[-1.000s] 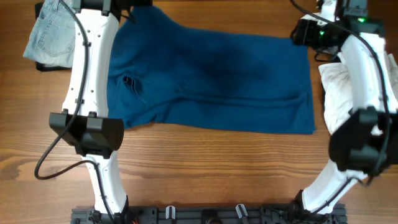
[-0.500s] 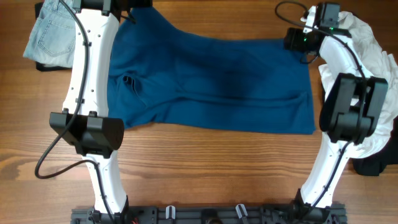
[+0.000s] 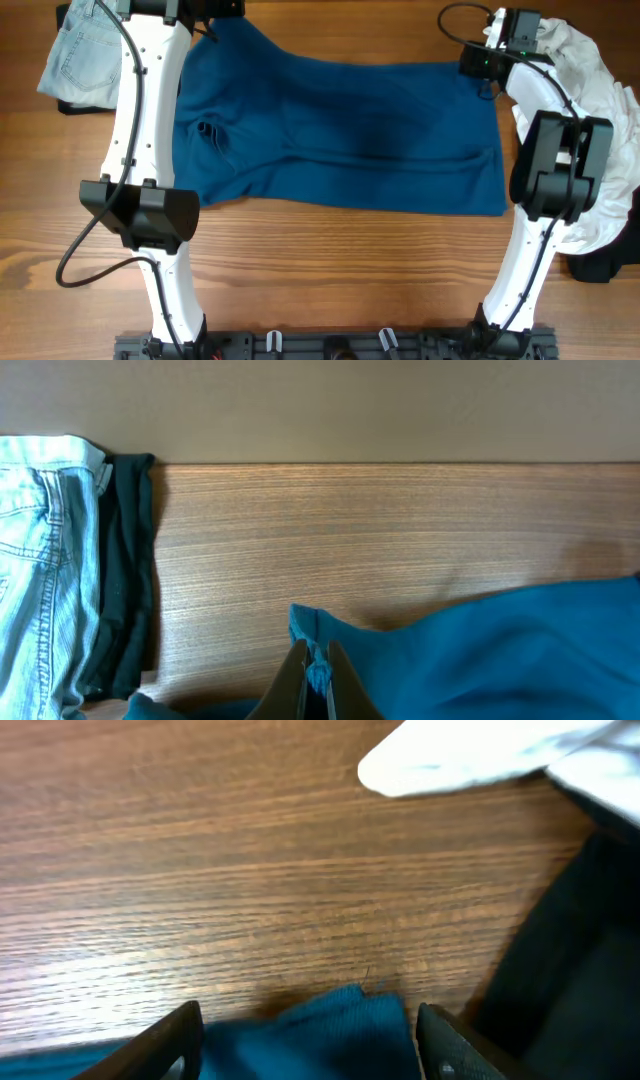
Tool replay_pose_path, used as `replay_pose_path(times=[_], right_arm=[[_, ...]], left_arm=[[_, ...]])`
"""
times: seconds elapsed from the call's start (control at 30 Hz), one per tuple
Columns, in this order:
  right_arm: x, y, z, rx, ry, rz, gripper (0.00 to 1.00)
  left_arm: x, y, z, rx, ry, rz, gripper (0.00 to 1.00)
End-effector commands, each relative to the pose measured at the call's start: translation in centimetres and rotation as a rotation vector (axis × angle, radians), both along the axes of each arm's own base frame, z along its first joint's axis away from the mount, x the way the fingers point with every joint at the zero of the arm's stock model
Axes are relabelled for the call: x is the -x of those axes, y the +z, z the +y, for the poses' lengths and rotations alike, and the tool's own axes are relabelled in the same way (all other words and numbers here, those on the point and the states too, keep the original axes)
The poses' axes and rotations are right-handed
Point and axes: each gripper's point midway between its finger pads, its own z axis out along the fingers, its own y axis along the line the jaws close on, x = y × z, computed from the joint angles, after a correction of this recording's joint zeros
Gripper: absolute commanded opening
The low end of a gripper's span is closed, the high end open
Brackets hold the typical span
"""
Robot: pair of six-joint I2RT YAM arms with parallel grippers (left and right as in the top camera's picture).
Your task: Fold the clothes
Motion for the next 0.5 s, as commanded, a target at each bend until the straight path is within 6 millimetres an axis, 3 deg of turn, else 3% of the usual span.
replay_pose_path(times=[0.0, 0.17, 0.37, 0.47], right_arm=[[0.3, -3.4, 0.0, 0.01, -0.004, 0.044, 0.65], [-0.3, -3.3, -0.2, 0.016, -0.014, 0.016, 0.45], [-1.3, -1.8, -0.8, 0.021, -0.051, -0.013, 0.06], [-1.8, 0.6, -1.2, 0.045, -0.028, -0.026, 0.04]], left_arm=[[0.1, 0.3, 0.0, -0.005, 0.005, -0.005, 0.04], [0.2, 0.2, 0.0, -0.005, 0.005, -0.001, 0.04], [0.2, 0.2, 0.1, -0.009, 0.008, 0.001, 0.04], [0.1, 0.2, 0.8, -0.04, 0.036, -0.002, 0.04]])
